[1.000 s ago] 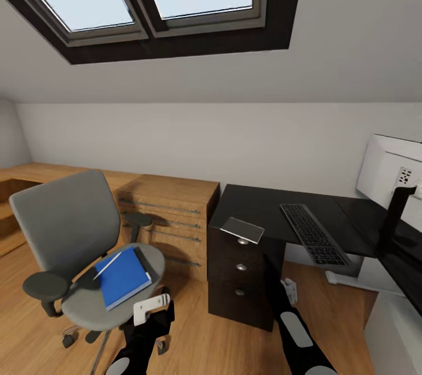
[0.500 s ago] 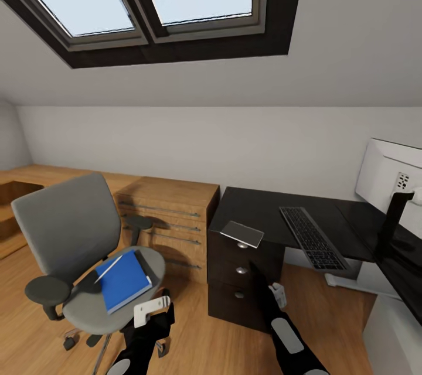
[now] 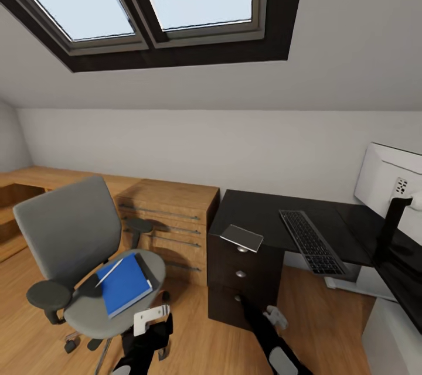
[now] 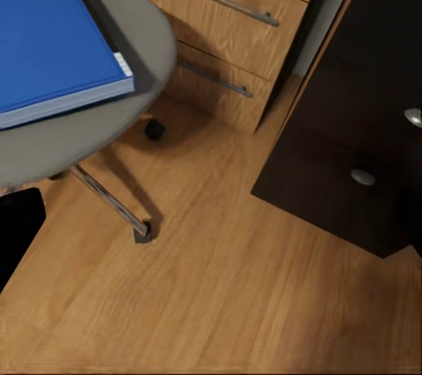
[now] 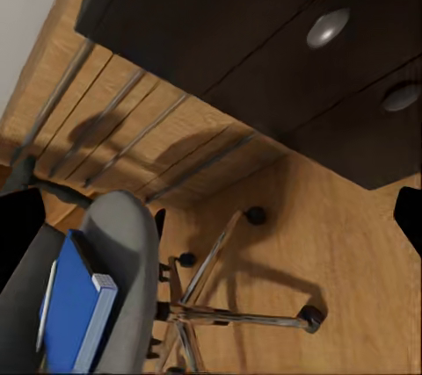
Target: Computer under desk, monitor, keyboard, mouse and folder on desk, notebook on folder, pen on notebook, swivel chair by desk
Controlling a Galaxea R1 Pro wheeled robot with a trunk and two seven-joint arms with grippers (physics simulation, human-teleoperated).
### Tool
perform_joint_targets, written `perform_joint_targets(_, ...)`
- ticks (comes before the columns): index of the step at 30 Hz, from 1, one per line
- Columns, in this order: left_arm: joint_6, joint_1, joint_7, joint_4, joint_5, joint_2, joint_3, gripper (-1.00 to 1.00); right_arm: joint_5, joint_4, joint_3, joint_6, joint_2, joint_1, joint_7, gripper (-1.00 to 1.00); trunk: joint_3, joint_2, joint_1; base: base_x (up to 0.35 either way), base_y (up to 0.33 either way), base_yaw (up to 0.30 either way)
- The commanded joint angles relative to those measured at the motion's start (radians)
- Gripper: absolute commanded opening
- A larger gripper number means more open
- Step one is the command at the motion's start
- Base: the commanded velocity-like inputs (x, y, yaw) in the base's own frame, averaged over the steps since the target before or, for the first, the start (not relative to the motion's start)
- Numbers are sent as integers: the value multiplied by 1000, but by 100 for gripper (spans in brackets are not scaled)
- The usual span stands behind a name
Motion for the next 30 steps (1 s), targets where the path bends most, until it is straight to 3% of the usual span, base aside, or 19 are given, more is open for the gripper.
perform_joint_targets(1, 2, 0, 8, 9, 10, 3, -1, 100, 9, 22, -1, -27, -3, -1, 6, 100, 2, 7, -4, 0, 0, 0)
perform_joint_targets(4, 1, 1, 9, 42, 11, 19, -2, 100, 54, 104, -1, -139, -12, -1, 6, 100, 12, 28, -15, 0, 0, 0)
perform_joint_targets(10, -35, 15, 10, 103, 12, 48, -2, 100, 78, 210, 0, -303, -17, -1, 5, 100, 31, 70, -38, 0, 0, 0)
perform_joint_targets(11, -70, 26, 8, 127, 12, 54, -2, 100, 81, 240, 0, -346, -19, -1, 5, 100, 34, 77, -42, 0, 0, 0)
perform_joint_targets(12, -183, 58, 6, 185, 11, 60, -2, 100, 86, 284, 0, -407, -33, 3, -5, 100, 37, 84, -46, 0, 0, 0)
perform_joint_targets(14, -240, 89, 5, 203, 10, 62, -2, 100, 87, 296, 0, -421, -48, 13, -30, 100, 43, 98, -54, 0, 0, 0)
perform_joint_targets(19, -297, 151, 1, 235, 9, 64, -3, 100, 89, 304, 0, -435, -65, 35, -102, 100, 59, 133, -73, 0, 0, 0)
perform_joint_targets(24, -327, 170, 1, 287, 10, 67, -3, 100, 89, 305, 0, -443, -70, 42, -137, 100, 74, 168, -92, 0, 0, 0)
perform_joint_targets(30, -430, 178, 0, 346, 9, 66, -4, 100, 89, 307, 0, -451, -70, 45, -149, 100, 93, 210, -115, 0, 0, 0)
